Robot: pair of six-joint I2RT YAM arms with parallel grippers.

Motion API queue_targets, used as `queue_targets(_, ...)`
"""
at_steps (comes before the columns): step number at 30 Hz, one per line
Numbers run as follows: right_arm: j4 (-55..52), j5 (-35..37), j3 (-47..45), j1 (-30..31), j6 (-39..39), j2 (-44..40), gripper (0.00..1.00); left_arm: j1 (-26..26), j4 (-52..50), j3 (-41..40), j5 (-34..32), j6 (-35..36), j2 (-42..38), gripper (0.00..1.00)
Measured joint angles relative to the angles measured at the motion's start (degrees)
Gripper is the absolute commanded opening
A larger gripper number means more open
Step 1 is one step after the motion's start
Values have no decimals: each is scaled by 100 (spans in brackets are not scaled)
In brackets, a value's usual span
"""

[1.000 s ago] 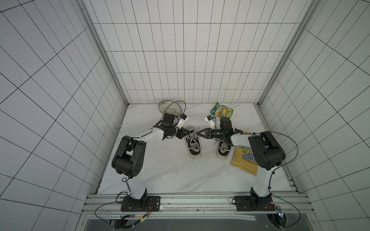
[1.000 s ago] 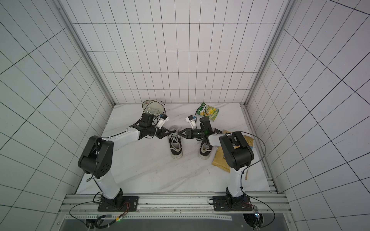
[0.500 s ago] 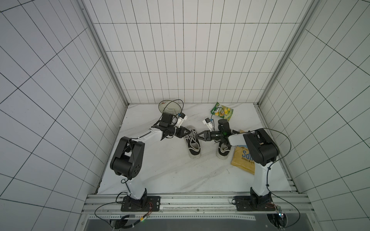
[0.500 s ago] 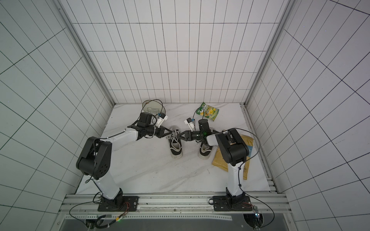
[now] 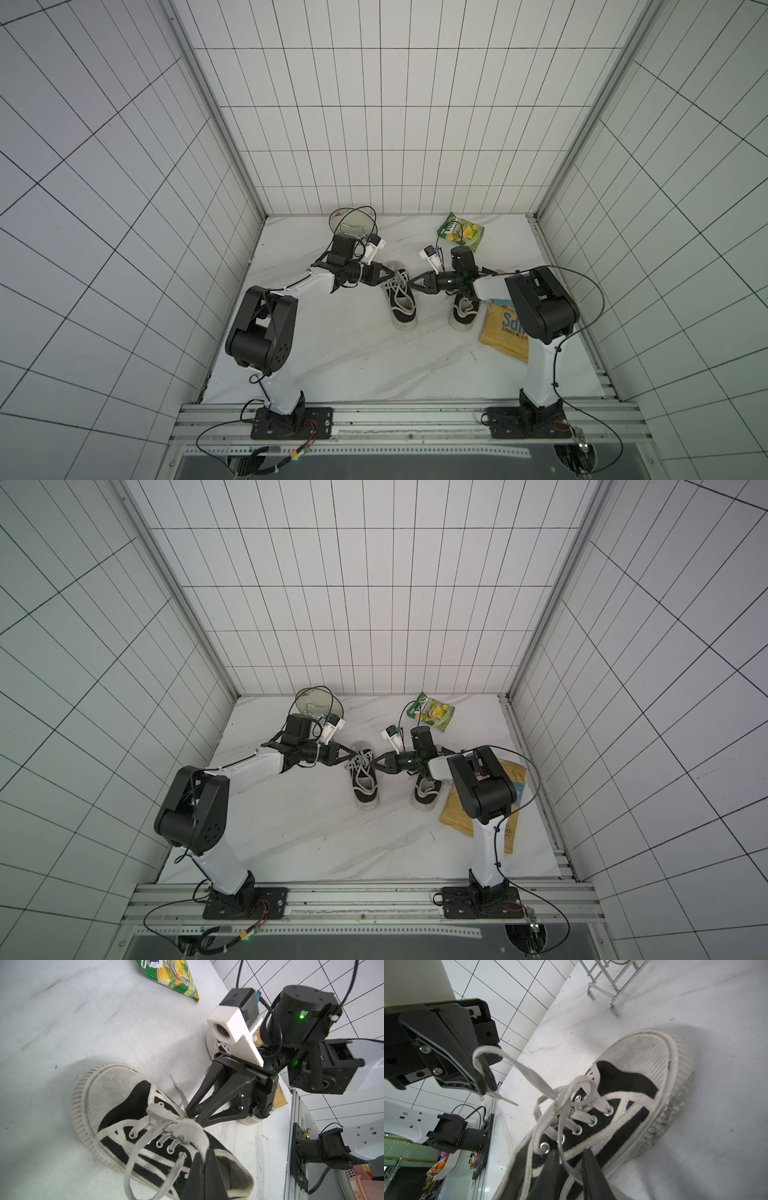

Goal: Tie the shoes
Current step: Tie the shoelace on the shoe.

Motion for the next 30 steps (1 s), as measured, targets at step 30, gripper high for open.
queue_targets(30, -1606, 1613, -195, 11, -1226, -1882, 0, 876, -610, -702, -192, -1040, -1086, 0)
